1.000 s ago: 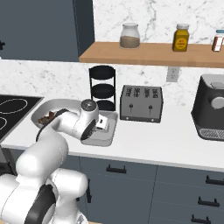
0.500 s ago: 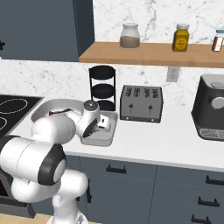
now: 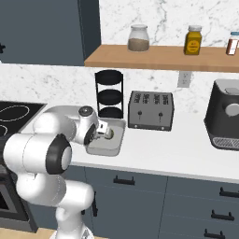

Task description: Place one avocado and one steak in each tupperware on the nearby counter, to pack two identical lunches.

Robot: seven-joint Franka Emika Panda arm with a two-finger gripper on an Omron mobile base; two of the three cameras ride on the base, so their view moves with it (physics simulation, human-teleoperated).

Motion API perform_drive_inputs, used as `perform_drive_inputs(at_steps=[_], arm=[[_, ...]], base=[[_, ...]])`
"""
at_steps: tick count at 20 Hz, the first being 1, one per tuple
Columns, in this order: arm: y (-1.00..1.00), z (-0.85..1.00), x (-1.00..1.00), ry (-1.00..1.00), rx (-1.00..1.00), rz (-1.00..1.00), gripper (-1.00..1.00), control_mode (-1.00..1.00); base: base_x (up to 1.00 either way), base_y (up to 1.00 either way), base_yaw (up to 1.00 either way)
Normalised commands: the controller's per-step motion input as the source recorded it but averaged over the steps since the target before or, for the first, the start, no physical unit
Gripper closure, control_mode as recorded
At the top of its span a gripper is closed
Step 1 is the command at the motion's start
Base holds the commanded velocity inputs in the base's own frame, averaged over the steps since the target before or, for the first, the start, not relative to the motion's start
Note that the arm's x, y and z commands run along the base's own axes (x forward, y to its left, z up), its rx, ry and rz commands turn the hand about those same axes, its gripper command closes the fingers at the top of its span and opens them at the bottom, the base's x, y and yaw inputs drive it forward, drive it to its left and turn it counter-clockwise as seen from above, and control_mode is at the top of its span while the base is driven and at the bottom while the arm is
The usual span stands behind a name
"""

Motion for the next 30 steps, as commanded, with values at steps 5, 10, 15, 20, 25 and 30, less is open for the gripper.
perform_drive_inputs(at_steps=[5,10,15,20,25,30], arm=[[-0.49,0.0,-0.28,-0.12,0.15,0.02,-1.0,-1.0],[-0.21,0.08,-0.07,-0.05,0.14,0.06,-1.0,-1.0],[0.06,0.7,-0.26,0.0,0.05,0.1,-1.0,-1.0],[0.01,1.0,-0.71,0.1,0.0,0.14,-1.0,-1.0],[0.03,0.67,-1.0,0.23,-0.12,0.16,-1.0,-1.0],[0.02,0.66,-1.0,0.14,-0.05,0.16,-1.0,-1.0]], base=[[0.0,0.0,0.0],[0.0,0.0,0.0],[0.0,0.0,0.0],[0.0,0.0,0.0],[0.0,0.0,0.0],[0.0,0.0,0.0]])
